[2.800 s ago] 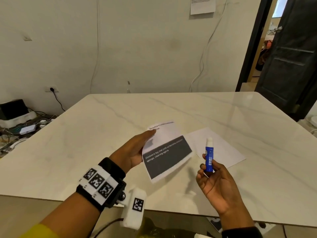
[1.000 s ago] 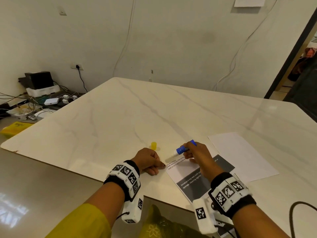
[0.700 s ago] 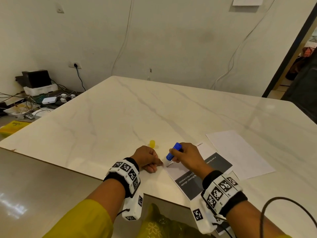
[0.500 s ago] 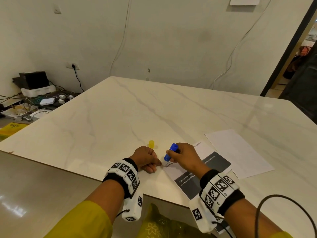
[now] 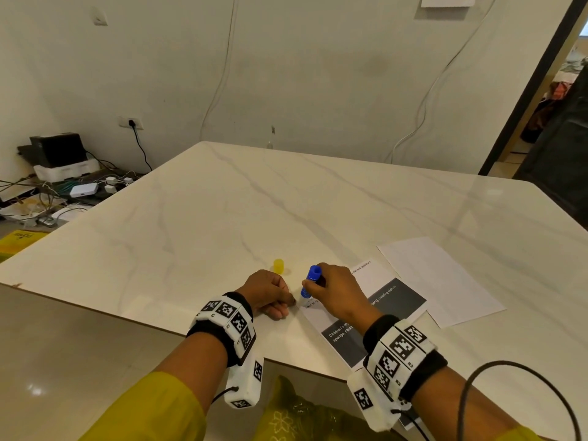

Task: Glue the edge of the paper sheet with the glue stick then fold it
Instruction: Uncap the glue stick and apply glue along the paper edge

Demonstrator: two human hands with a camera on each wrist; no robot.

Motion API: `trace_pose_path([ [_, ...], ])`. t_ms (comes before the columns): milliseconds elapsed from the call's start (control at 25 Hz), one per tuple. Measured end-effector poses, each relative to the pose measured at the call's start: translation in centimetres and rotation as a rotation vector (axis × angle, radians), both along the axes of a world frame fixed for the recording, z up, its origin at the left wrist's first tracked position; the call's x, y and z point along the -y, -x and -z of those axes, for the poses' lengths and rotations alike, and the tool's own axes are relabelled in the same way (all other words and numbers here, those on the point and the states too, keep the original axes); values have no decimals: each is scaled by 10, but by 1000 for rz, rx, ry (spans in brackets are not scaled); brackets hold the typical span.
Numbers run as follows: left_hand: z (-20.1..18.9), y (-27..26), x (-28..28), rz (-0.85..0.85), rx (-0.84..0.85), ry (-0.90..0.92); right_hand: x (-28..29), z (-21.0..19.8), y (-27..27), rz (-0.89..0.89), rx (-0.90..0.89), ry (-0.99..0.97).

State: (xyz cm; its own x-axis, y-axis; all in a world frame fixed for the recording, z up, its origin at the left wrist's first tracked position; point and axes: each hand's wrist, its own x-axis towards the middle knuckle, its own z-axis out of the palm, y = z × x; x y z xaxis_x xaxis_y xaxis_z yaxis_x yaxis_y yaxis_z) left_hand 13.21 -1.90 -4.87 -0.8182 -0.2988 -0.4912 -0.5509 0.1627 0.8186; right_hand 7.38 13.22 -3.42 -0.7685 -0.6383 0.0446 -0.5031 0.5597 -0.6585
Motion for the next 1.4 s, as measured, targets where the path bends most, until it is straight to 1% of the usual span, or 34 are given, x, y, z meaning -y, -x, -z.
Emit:
trace_pose_path([
  [120,-1,1,0,-1,9,2,0,-1,3,19,0,-19],
  [280,-1,1,0,14,14,6,3,0,-1,-36,-7,-45],
  [520,-2,0,0,6,32,-5,-3,-2,18,74,23,-38],
  [680,-6,4,-1,20,102,5,-3,0,18,25,65,-37],
  [760,-14,11,-4,66,160,58,-3,0,17,14,70,-29],
  [840,-20,19,-10,106,182,139,-4,0,19,21,55,-28],
  [920,-19,26,-15,144,191,255,-5,1,23,38,59,-20],
  [1000,-15,31,-17,166,205,307,-7,4,26,52,62,-18],
  [1160,-10,30,-13,192,222,290,-9,5,30,74,61,-12],
  [1400,-10,29,-5,228,208,238,-7,4,30,49,69,-17],
])
